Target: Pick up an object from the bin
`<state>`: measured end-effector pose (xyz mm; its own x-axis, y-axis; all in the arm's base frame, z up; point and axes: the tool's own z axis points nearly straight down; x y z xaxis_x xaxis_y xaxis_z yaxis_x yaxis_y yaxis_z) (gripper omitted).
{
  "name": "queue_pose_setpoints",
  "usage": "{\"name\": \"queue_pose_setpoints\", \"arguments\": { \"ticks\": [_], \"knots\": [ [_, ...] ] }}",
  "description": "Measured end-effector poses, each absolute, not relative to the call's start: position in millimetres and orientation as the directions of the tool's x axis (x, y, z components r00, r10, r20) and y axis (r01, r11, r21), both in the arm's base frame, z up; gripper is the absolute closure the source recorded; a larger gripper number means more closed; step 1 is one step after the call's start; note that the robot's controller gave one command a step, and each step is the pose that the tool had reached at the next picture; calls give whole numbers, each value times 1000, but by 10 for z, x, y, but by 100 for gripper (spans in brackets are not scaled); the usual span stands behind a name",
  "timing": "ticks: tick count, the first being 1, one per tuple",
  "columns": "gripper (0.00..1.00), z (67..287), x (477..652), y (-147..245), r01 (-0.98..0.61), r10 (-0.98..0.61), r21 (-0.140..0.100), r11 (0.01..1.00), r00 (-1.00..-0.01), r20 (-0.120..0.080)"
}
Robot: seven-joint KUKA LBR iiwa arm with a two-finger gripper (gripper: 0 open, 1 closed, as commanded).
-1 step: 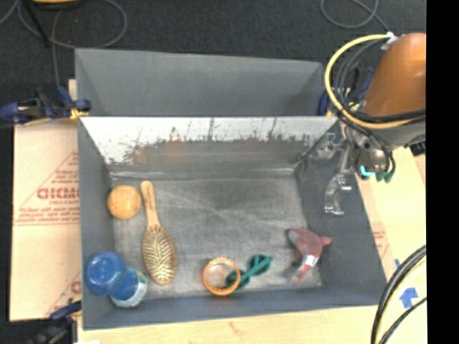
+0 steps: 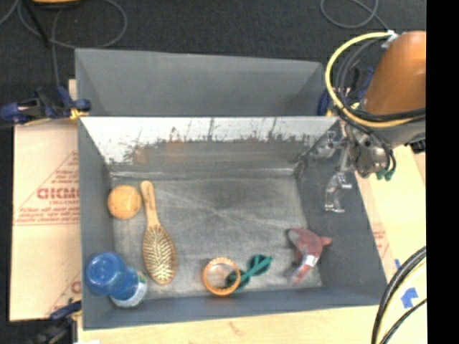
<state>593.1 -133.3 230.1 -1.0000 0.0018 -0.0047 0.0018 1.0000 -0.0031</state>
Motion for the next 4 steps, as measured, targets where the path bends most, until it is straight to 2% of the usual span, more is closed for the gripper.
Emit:
{"name": "queue_pose_setpoints", "arguments": {
  "ticks": [1, 2, 3, 4],
  "knots": [
    [0, 1815, 5761, -1353, -52, -52, -4, 999, -999, -10],
    [0, 1416, 5508, -1307, -419, -419, -9, 908, -908, -11],
    [100, 738, 5561, -1372, -429, -429, -8, 904, -903, -12],
    [100, 738, 5561, -1372, -429, -429, -9, 903, -903, -12]
  ]
}}
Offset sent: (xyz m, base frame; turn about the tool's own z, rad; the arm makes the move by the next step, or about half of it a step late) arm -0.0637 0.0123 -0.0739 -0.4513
